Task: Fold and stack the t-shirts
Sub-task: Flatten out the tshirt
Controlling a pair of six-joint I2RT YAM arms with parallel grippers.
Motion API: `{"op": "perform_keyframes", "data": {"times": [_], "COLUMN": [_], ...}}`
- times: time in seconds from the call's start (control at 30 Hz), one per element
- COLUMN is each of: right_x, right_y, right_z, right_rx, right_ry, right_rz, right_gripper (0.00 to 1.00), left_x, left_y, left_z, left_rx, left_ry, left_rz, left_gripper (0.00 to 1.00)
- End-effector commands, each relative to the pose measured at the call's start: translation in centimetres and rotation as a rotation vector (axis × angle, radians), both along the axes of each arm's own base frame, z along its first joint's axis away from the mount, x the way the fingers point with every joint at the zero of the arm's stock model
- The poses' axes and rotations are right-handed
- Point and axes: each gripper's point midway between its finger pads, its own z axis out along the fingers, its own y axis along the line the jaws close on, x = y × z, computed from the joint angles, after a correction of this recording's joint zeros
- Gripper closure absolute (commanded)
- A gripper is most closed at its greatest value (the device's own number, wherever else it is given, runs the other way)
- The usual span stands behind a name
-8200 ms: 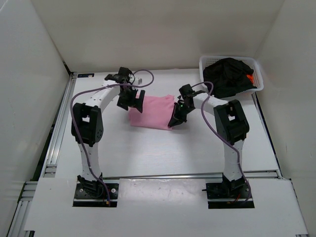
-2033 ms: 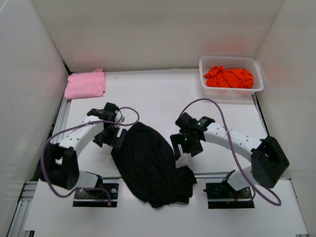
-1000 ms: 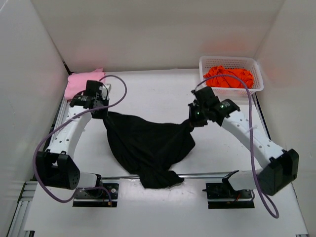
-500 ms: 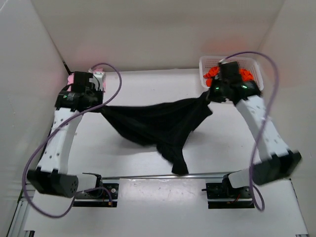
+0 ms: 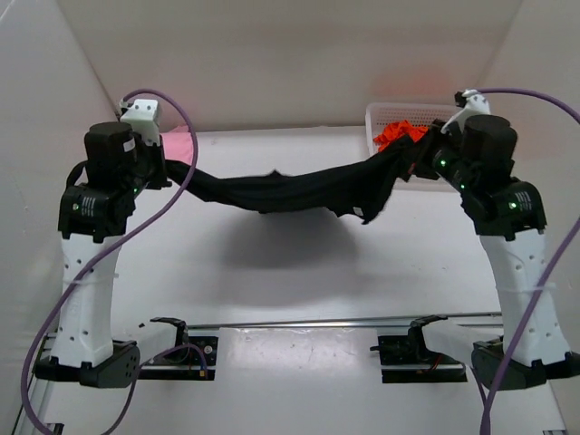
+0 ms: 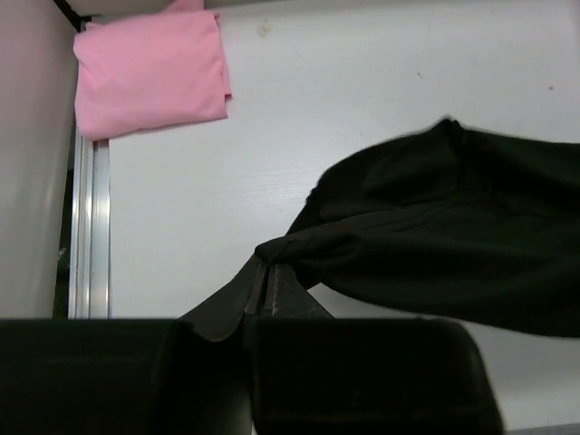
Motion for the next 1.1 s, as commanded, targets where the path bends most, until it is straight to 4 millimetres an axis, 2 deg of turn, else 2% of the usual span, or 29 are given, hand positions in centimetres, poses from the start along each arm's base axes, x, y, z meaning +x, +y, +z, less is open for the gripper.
{"op": "perform_keyframes", "data": {"times": [0.0, 0.03, 0.07, 0.23, 0.3, 0.37, 0.47, 0.5, 0.53, 0.57, 0.6, 0.63, 0.67, 0.7, 0.73, 0.77, 0.8, 0.83, 0.87, 0.9, 0.93, 0.97, 1.0, 1.03, 1.07], "right_x": [-0.6, -1.2, -1.2, -2.4, -2.4, -2.4, -0.9, 0.4, 1.3, 3.4, 4.4, 5.8, 8.6, 10.0, 11.2, 14.0, 15.3, 16.5, 19.0, 20.2, 21.2, 23.0, 23.8, 24.7, 25.2], "right_y": [-0.1, -0.5, -0.7, -1.5, -2.1, -2.3, -2.0, -1.9, -1.8, -1.2, -0.7, -0.6, 0.3, 0.4, 1.0, 1.8, 2.3, 2.8, 3.6, 4.0, 4.6, 5.3, 6.0, 7.0, 7.5], "right_z": [0.4, 1.4, 1.8, 4.5, 5.0, 5.3, 4.9, 4.6, 4.6, 3.3, 3.0, 2.6, 0.1, -0.7, -0.2, -3.1, -3.8, -2.8, -6.1, -6.7, -5.7, -8.5, -9.0, -10.5, -10.8], "right_rx": [-0.002, 0.004, -0.007, -0.02, -0.031, -0.04, -0.067, -0.073, -0.085, -0.106, -0.106, -0.105, -0.117, -0.118, -0.109, -0.106, -0.096, -0.08, -0.067, -0.052, -0.022, -0.007, 0.041, 0.07, 0.095], "right_ry": [-0.021, -0.051, -0.066, -0.15, -0.166, -0.178, -0.157, -0.138, -0.139, -0.103, -0.088, -0.074, -0.001, 0.023, 0.014, 0.089, 0.106, 0.089, 0.169, 0.18, 0.159, 0.216, 0.229, 0.258, 0.257], "right_rz": [0.008, -0.001, -0.006, -0.017, -0.039, -0.046, -0.04, -0.048, -0.037, -0.012, 0.001, 0.004, 0.022, 0.024, 0.042, 0.049, 0.056, 0.06, 0.064, 0.057, 0.066, 0.073, 0.073, 0.1, 0.114], "right_gripper": [1.0, 1.0, 1.0, 1.0, 1.0, 1.0, 1.0, 1.0, 1.0, 1.0, 1.0, 1.0, 1.0, 1.0, 1.0, 1.0, 1.0, 1.0, 0.99, 0.98, 0.94, 0.78, 0.65, 0.51, 0.28], "left_x": [-0.6, -0.6, -1.1, -1.5, -1.6, -1.4, -1.1, -0.7, -0.5, -0.5, -0.4, -0.1, 0.0, 0.1, 0.1, 0.1, 0.6, 0.6, 0.8, 1.0, 1.5, 1.8, 2.0, 2.5, 2.6], "left_y": [0.7, 0.7, 0.9, 1.6, 1.9, 1.3, 0.5, 0.2, -0.1, -0.6, -1.2, -1.4, -1.6, -1.8, -2.1, -2.4, -2.7, -2.7, -2.9, -2.9, -3.0, -3.2, -3.2, -3.3, -3.5], "left_z": [1.5, 1.5, 2.8, 5.5, 5.8, 5.3, 4.0, 2.1, 1.1, 0.0, -1.3, -4.3, -5.5, -7.0, -9.0, -10.2, -10.9, -12.4, -13.0, -13.6, -14.5, -15.2, -15.6, -16.9, -18.0], "left_rx": [0.001, 0.001, 0.001, -0.003, -0.004, -0.013, -0.024, -0.023, -0.027, -0.036, -0.039, -0.037, -0.039, -0.043, -0.039, -0.043, -0.052, -0.05, -0.054, -0.053, -0.052, -0.056, -0.056, -0.054, -0.06], "left_ry": [-0.04, -0.04, -0.077, -0.152, -0.161, -0.142, -0.105, -0.047, -0.02, 0.013, 0.049, 0.13, 0.157, 0.201, 0.245, 0.283, 0.292, 0.327, 0.34, 0.354, 0.377, 0.39, 0.405, 0.435, 0.462], "left_rz": [0.025, 0.025, 0.037, 0.065, 0.074, 0.043, 0.004, -0.008, -0.021, -0.047, -0.07, -0.077, -0.085, -0.097, -0.104, -0.115, -0.128, -0.127, -0.134, -0.134, -0.132, -0.139, -0.139, -0.137, -0.145], "left_gripper": [0.89, 0.89, 0.89, 0.89, 0.89, 0.89, 0.89, 0.88, 0.88, 0.88, 0.88, 0.88, 0.88, 0.88, 0.88, 0.88, 0.87, 0.87, 0.87, 0.87, 0.85, 0.84, 0.8, 0.76, 0.7]}}
